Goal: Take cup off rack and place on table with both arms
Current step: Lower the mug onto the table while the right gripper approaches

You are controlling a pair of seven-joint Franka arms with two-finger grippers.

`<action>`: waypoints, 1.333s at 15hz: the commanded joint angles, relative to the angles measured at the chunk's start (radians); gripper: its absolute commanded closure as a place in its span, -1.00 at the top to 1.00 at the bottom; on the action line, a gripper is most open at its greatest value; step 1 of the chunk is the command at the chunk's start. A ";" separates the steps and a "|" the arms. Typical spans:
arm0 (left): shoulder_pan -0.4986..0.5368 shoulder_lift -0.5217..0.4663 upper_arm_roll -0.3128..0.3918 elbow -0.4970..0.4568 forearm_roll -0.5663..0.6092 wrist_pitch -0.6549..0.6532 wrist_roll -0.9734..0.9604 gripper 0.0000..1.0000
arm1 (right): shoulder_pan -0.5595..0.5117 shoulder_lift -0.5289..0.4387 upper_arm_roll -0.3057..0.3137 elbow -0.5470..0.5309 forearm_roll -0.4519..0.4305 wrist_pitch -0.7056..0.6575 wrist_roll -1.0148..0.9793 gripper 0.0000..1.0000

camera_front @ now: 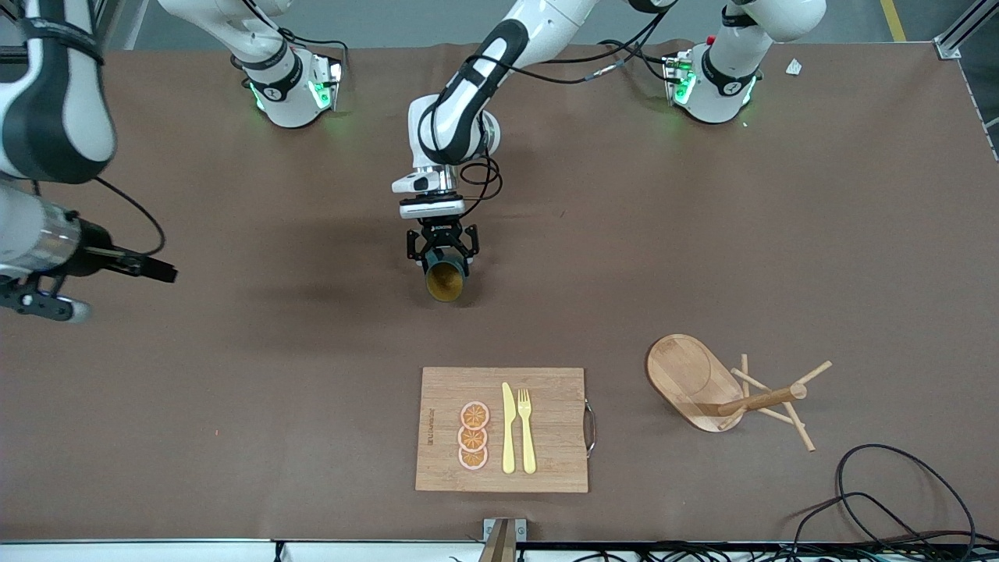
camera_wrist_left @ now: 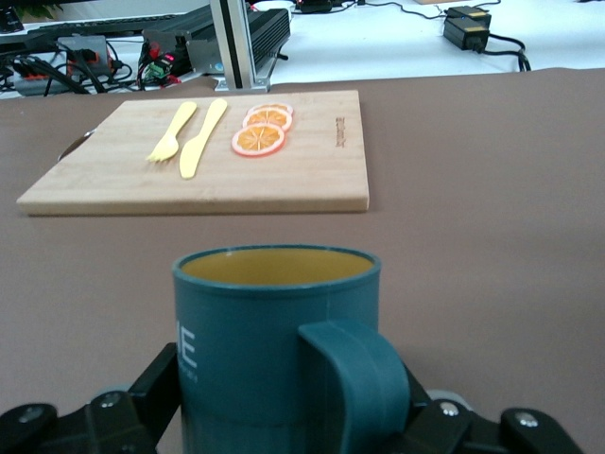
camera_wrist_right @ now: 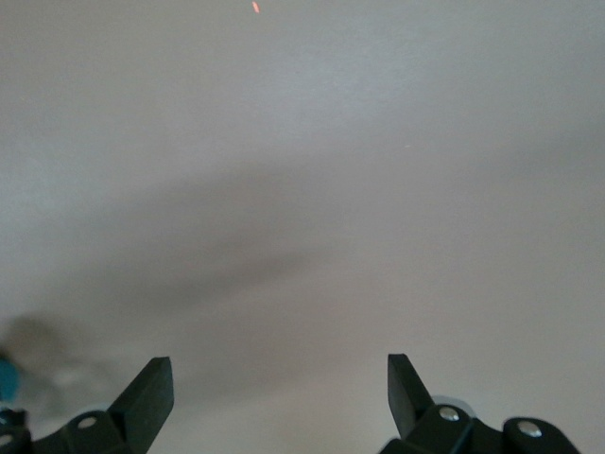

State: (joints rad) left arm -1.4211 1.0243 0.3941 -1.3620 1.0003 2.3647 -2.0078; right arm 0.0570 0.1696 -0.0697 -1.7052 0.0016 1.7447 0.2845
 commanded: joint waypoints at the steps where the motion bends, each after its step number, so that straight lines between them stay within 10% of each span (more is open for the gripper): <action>1: -0.028 0.037 0.000 0.017 0.020 -0.039 -0.078 0.37 | 0.068 -0.022 -0.002 -0.091 0.018 0.091 0.144 1.00; 5: -0.059 0.026 -0.027 0.009 0.017 -0.087 -0.203 1.00 | 0.153 -0.021 -0.001 -0.175 0.020 0.218 0.292 1.00; 12: -0.059 0.005 -0.113 0.011 -0.011 -0.197 -0.218 1.00 | 0.196 0.040 -0.001 -0.231 0.081 0.357 0.349 1.00; 20: -0.059 -0.189 -0.228 0.001 -0.339 -0.470 -0.207 1.00 | 0.317 0.105 0.001 -0.231 0.081 0.437 0.199 1.00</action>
State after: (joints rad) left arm -1.4823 0.9177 0.1818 -1.3321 0.7458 1.9681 -2.2259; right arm 0.3573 0.2650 -0.0615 -1.9291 0.0718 2.1596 0.5738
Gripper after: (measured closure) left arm 0.000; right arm 0.000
